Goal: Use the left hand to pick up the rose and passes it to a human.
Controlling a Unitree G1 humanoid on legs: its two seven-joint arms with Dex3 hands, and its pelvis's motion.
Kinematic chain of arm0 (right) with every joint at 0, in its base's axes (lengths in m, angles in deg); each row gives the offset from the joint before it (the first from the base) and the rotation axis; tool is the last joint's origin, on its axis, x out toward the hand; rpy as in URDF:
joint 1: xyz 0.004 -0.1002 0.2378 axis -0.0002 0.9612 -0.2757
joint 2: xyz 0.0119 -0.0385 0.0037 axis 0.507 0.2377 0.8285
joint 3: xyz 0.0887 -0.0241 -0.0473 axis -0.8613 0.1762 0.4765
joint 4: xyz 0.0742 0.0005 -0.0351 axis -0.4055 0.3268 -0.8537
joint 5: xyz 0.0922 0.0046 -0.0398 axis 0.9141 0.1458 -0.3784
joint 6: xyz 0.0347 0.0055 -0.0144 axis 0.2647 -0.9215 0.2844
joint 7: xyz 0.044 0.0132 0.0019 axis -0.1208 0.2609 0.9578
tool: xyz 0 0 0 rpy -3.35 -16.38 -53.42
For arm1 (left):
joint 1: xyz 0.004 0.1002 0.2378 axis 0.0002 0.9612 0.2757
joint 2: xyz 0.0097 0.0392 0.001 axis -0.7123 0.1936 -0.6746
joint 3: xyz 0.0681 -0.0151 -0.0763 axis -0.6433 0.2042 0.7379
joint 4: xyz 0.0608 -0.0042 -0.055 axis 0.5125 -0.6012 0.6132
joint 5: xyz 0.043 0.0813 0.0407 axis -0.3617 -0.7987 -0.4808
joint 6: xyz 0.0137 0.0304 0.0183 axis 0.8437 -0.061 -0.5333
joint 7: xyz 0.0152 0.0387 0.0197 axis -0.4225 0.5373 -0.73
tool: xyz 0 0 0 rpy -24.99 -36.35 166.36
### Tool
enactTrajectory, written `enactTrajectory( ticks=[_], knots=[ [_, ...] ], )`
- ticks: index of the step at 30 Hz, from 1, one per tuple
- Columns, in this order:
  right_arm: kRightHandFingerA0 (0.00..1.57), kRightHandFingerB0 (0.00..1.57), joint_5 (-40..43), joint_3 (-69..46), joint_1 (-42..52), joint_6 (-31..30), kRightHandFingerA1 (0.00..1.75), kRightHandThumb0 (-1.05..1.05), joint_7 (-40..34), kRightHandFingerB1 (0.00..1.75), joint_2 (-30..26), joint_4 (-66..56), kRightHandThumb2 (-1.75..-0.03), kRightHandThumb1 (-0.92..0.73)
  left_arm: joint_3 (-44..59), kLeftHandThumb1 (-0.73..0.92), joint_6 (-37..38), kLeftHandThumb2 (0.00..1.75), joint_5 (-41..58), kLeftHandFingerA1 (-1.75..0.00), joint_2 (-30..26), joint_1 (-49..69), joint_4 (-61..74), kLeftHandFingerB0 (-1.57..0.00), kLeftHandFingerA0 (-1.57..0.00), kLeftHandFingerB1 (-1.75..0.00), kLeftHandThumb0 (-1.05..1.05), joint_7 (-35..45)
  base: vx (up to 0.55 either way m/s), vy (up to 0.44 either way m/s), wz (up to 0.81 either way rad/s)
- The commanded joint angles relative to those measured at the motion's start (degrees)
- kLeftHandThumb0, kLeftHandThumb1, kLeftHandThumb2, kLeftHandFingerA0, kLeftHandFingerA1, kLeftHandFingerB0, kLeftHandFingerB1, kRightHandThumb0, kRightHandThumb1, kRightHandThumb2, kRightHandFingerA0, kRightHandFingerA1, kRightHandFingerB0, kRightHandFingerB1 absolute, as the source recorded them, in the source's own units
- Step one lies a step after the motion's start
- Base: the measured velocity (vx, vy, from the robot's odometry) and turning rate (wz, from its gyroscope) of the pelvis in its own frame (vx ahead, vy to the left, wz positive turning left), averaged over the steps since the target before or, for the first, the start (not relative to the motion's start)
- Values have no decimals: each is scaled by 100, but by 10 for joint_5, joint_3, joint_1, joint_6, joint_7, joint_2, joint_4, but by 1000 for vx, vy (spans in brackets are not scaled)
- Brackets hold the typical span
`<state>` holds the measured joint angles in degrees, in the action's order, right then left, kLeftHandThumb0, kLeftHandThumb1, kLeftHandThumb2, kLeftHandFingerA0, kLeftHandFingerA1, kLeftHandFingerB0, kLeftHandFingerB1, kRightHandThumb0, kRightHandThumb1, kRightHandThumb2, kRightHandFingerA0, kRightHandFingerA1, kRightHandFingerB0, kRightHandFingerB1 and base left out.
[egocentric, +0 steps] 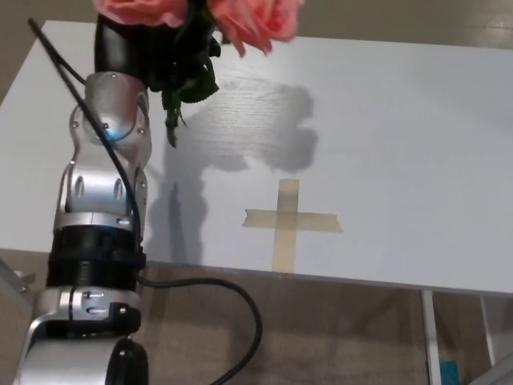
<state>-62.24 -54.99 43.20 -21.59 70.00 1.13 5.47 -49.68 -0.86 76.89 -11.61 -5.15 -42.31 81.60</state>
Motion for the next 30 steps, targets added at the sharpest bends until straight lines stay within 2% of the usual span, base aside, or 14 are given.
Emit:
enactTrajectory(
  ticks=[1, 10, 11, 21, 22, 30],
  knots=[
    [63, 49, 3, 0, 5, -9, 54, -35, 15, 48, -5, 0, -77, -62, 58, 79, -141, 78, 155, -145, 29, -29, 19, -84, -106, -112, -14, 49, 0, 0, 0],
    [63, 49, 1, 1, 3, -7, 54, -35, 20, 48, -7, 1, -77, -61, 60, 82, -182, 75, 164, -147, 33, -31, 39, -83, -106, -114, -13, 45, 0, 0, 0],
    [68, 53, 1, 1, 4, -7, 45, -27, 21, 39, -7, 1, -60, -71, 58, 82, -184, 75, 165, -147, 34, -28, 43, -83, -106, -114, -13, 45, 0, 0, 0],
    [68, 52, -2, 7, 5, -9, 45, -27, 23, 39, -6, 0, -60, -71, 6, 82, -177, 76, 157, -148, 52, 9, 61, -83, -103, -110, -12, 44, 0, 0, 0],
    [62, 49, -2, 7, 5, -10, 54, -35, 23, 49, -6, 1, -77, -62, -2, 82, -176, 76, 157, -148, 54, 12, 58, -83, -102, -110, -12, 47, 0, 0, 0],
    [62, 49, -2, 9, -2, -13, 54, -35, 28, 49, -6, 1, -77, -62, -62, 81, -182, 75, 140, -145, 73, 21, 60, -80, -97, -112, -11, 32, 0, 0, 0]
  ],
)
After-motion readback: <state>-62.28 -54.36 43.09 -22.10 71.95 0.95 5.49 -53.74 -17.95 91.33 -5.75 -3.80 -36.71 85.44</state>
